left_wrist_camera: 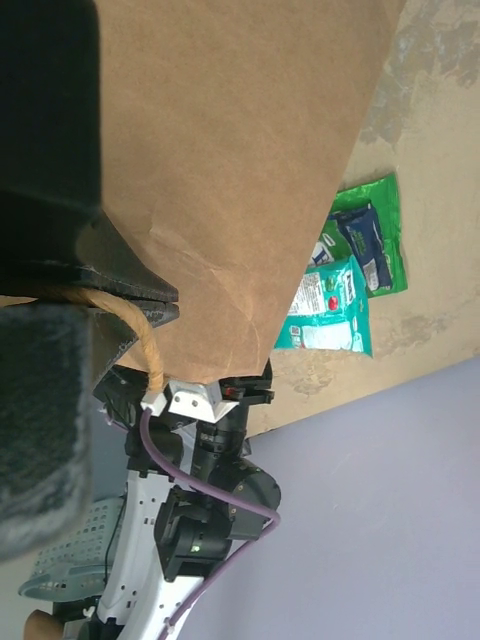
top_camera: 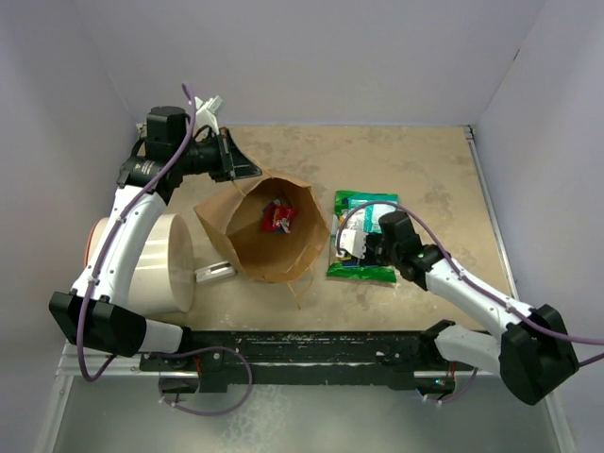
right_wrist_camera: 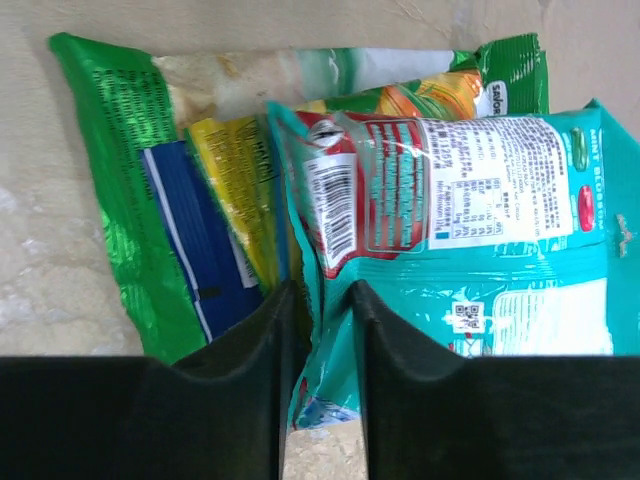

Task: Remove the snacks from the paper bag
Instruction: Place the snack at the center of the board, then take out the snack from the paper bag.

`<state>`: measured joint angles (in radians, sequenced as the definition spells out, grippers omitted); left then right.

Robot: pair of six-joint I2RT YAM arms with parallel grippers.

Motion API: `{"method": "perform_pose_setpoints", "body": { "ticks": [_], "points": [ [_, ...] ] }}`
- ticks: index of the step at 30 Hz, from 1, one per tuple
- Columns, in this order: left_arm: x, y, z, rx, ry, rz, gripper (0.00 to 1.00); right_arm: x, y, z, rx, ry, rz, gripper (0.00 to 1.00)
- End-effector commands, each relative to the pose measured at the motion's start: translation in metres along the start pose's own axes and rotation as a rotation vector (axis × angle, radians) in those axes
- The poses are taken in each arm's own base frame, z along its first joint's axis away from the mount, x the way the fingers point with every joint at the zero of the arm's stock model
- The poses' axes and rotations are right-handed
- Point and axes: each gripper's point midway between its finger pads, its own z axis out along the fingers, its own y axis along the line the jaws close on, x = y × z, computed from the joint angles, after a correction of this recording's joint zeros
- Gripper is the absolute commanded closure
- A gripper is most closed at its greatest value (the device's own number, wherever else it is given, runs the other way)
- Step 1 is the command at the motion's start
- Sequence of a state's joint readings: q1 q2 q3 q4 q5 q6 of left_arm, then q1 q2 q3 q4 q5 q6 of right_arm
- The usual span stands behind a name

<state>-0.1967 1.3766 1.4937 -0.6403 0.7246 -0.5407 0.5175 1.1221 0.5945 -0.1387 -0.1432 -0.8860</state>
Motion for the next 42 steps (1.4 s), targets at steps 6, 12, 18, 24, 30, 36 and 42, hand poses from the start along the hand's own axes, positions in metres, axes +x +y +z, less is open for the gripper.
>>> {"method": "perform_pose_setpoints", "body": {
  "ticks": [6, 12, 18, 24, 30, 36, 42],
  "points": [
    [-0.009, -0.017, -0.016, 0.017, -0.069, 0.017, 1.00, -0.038, 0.013, -0.062, -0.090, -0.131, -0.064, 0.49],
    [-0.012, -0.018, -0.014, 0.027, -0.067, 0.007, 1.00, -0.070, -0.010, -0.097, 0.021, -0.258, -0.057, 0.47],
    [-0.013, -0.017, -0.010, 0.032, -0.060, 0.002, 1.00, -0.136, -0.029, -0.117, -0.008, -0.464, -0.100, 0.48],
    [-0.015, -0.017, -0.008, 0.043, -0.057, 0.011, 1.00, -0.234, -0.025, -0.113, -0.034, -0.618, -0.253, 0.47],
    [-0.016, -0.021, -0.010, 0.051, -0.053, 0.023, 1.00, -0.288, -0.019, -0.057, 0.003, -0.632, -0.266, 0.46],
    [-0.016, -0.028, -0.011, 0.090, -0.051, 0.020, 1.00, -0.282, -0.025, 0.026, 0.068, -0.462, -0.238, 0.46],
    [-0.015, -0.030, -0.011, 0.105, -0.046, 0.028, 1.00, -0.267, -0.020, 0.080, 0.076, -0.347, -0.174, 0.46]
  ]
}}
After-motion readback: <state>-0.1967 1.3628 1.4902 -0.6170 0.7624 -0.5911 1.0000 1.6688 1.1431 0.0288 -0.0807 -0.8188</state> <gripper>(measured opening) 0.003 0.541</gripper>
